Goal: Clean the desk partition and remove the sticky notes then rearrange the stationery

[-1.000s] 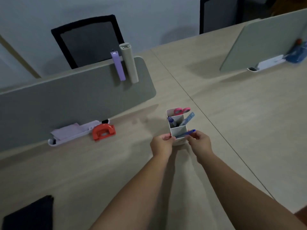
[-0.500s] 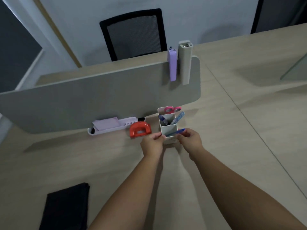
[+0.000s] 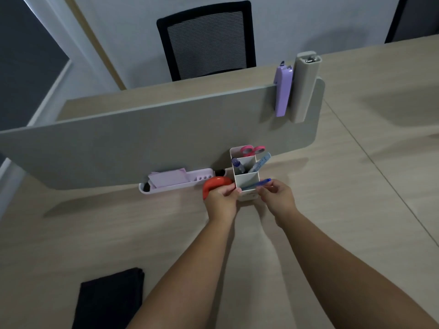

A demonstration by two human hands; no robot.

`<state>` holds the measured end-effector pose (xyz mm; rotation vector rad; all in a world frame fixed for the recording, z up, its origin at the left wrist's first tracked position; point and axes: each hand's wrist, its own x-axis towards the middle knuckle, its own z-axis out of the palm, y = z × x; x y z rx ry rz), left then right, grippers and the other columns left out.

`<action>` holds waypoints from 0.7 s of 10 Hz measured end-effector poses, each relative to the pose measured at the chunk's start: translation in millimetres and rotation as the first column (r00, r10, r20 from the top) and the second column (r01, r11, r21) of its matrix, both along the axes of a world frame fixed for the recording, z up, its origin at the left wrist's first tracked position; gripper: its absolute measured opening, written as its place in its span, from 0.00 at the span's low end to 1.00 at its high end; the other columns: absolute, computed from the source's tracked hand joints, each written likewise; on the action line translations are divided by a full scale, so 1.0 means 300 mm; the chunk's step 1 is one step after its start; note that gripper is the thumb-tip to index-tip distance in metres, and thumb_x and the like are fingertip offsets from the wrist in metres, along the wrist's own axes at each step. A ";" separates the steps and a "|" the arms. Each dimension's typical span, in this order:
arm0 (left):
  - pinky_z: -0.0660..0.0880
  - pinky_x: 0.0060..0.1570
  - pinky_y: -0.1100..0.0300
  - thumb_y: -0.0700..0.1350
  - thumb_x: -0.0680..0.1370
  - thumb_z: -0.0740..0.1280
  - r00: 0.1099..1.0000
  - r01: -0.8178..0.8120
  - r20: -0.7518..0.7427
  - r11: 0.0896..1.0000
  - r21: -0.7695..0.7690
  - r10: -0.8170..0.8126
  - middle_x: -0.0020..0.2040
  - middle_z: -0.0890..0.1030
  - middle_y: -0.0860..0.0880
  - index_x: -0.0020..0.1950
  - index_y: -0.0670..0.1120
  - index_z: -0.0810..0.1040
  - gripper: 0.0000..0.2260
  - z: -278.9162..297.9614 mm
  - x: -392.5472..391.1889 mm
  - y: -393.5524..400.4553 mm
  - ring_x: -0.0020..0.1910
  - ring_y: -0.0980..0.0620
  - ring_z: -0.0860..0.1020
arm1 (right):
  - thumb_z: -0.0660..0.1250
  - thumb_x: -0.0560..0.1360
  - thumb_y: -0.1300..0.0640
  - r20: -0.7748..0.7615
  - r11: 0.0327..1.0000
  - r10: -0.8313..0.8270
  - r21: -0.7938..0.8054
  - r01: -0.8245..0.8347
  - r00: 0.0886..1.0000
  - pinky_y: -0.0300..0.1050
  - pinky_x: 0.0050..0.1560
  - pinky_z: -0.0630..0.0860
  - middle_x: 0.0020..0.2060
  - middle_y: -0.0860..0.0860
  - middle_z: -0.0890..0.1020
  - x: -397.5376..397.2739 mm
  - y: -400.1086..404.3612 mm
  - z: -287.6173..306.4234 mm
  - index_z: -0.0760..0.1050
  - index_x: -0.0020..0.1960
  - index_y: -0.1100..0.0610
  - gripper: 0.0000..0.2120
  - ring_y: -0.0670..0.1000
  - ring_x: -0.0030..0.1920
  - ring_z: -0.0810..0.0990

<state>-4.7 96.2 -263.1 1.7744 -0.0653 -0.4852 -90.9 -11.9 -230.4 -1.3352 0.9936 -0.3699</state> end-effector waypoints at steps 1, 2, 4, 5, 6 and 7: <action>0.78 0.53 0.47 0.46 0.69 0.75 1.000 0.010 0.025 1.000 0.012 -0.011 0.45 0.86 0.45 0.47 0.54 0.84 0.09 0.001 0.008 0.007 0.37 0.55 0.78 | 0.66 0.73 0.67 0.024 1.000 -0.015 -0.005 0.016 1.000 0.39 0.38 0.73 0.37 0.53 0.82 0.010 0.006 -0.008 0.78 0.41 0.58 0.06 0.48 0.35 0.78; 0.78 0.53 0.49 0.43 0.71 0.75 0.999 0.031 0.042 0.999 0.037 -0.033 0.46 0.86 0.45 0.51 0.47 0.85 0.10 0.013 0.010 0.009 0.38 0.54 0.78 | 0.66 0.74 0.67 0.005 1.000 -0.016 -0.025 0.016 1.000 0.41 0.42 0.77 0.40 0.54 0.83 0.010 0.009 -0.015 0.78 0.41 0.56 0.07 0.51 0.40 0.81; 0.81 0.48 0.47 0.52 0.71 0.74 0.990 0.086 0.096 0.983 0.159 -0.102 0.41 0.86 0.47 0.51 0.48 0.84 0.12 0.037 0.001 0.031 0.41 0.42 0.83 | 0.72 0.72 0.56 -0.089 0.994 -0.106 -0.032 0.103 0.990 0.46 0.43 0.77 0.37 0.52 0.83 0.000 0.039 -0.018 0.81 0.41 0.55 0.03 0.52 0.38 0.80; 0.81 0.44 0.51 0.55 0.70 0.74 0.989 0.077 0.115 0.985 0.154 -0.095 0.36 0.84 0.52 0.50 0.48 0.84 0.14 0.076 -0.041 0.069 0.36 0.50 0.82 | 0.74 0.70 0.55 -0.081 0.984 -0.155 0.078 0.162 0.984 0.42 0.36 0.74 0.35 0.53 0.82 -0.061 0.085 0.002 0.80 0.43 0.58 0.07 0.50 0.34 0.78; 0.80 0.35 0.55 0.50 0.73 0.73 0.991 0.079 0.106 0.993 0.085 -0.087 0.33 0.82 0.50 0.47 0.49 0.84 0.07 0.153 -0.155 0.154 0.31 0.52 0.78 | 0.73 0.71 0.61 -0.046 0.982 -0.122 0.136 0.127 0.991 0.41 0.37 0.75 0.38 0.53 0.81 -0.176 0.140 0.054 0.78 0.47 0.58 0.06 0.51 0.35 0.76; 0.76 0.25 0.60 0.45 0.76 0.71 0.996 0.070 -0.051 0.997 -0.021 -0.071 0.30 0.81 0.48 0.44 0.46 0.84 0.04 0.173 -0.314 0.303 0.27 0.51 0.77 | 0.69 0.72 0.64 -0.006 0.979 -0.105 0.177 0.104 0.994 0.44 0.44 0.74 0.41 0.54 0.79 -0.326 0.159 0.107 0.78 0.50 0.58 0.07 0.51 0.39 0.76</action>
